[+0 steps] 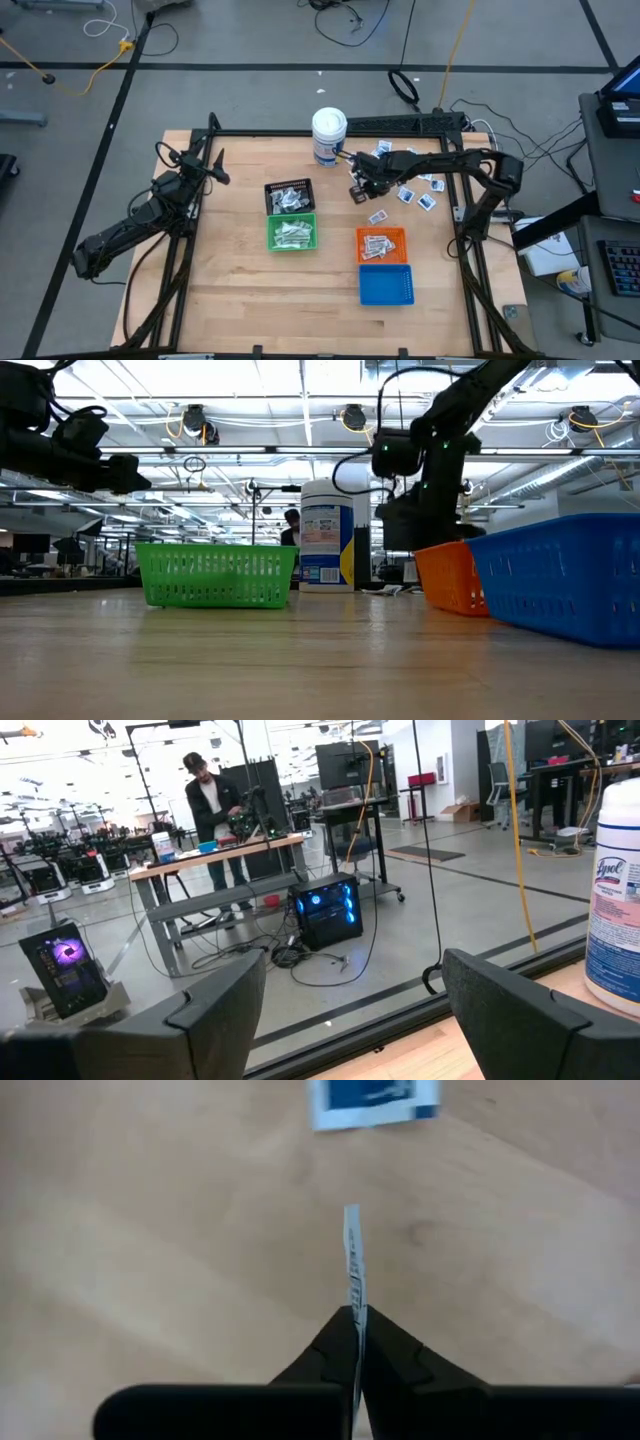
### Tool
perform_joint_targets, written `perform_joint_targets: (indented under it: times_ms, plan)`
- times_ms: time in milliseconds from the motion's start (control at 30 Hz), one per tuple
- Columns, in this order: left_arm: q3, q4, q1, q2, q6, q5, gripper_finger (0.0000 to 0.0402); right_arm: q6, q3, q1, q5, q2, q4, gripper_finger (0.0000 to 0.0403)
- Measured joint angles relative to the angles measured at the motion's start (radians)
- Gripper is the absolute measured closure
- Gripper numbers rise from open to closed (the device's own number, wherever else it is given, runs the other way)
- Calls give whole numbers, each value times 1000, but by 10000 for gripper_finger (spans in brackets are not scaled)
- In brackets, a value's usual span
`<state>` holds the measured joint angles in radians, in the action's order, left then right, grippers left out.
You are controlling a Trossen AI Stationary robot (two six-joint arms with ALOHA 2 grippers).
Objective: Pick & Place First Aid Supplies
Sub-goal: Put the orange pad into the orange bin
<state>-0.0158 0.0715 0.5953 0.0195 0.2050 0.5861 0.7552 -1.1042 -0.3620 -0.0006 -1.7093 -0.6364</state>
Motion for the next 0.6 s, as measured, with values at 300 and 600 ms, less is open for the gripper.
perform_joint_targets:
  times_ms: [300,600]
  plan:
    - [0,0,0,0,0,0,96,-449,0,54,-55,124,-83,402]
    - [0,0,0,0,0,0,96,-796,0,132,-54,225,-195,402]
